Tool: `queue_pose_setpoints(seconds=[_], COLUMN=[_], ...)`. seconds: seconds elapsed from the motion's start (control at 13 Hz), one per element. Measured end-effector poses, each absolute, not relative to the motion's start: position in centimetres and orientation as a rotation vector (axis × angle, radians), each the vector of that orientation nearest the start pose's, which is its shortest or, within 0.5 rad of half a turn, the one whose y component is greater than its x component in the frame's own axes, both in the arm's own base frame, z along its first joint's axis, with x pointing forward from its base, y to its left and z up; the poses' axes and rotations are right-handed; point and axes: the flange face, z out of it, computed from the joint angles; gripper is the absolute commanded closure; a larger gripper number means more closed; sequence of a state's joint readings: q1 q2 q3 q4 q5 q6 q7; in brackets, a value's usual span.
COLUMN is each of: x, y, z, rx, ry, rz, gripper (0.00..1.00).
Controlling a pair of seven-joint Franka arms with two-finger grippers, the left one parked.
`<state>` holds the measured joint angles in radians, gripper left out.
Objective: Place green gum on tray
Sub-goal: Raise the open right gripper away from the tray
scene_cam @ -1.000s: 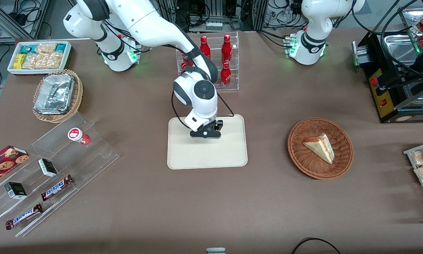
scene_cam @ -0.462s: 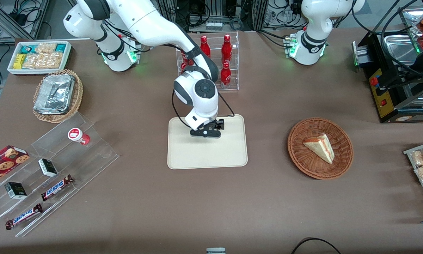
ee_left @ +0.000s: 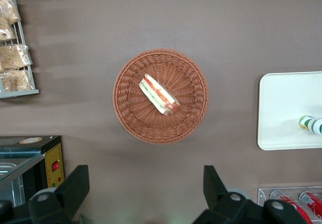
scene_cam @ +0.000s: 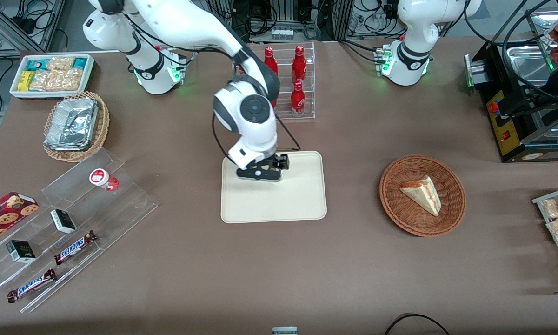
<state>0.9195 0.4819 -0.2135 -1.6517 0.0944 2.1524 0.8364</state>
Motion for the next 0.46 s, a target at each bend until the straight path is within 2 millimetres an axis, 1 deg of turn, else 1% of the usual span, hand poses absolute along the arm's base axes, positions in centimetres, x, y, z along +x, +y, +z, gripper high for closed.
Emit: queue_pose_setpoints(seconds=[0.15,0.23,0.31,0.46], x=[51.1,51.4,51.8,52.6], y=[43.0,41.3,39.4,34.3], z=[38.0,40.1,42.0,46.4], rx=[-3.112,-3.113,-3.107,-3.06], ry=[0.26,0.241,0.238,0.284], rz=[-0.035,-0.014,0.009,0.034], gripper=[0.0,0.0,0.0,0.0])
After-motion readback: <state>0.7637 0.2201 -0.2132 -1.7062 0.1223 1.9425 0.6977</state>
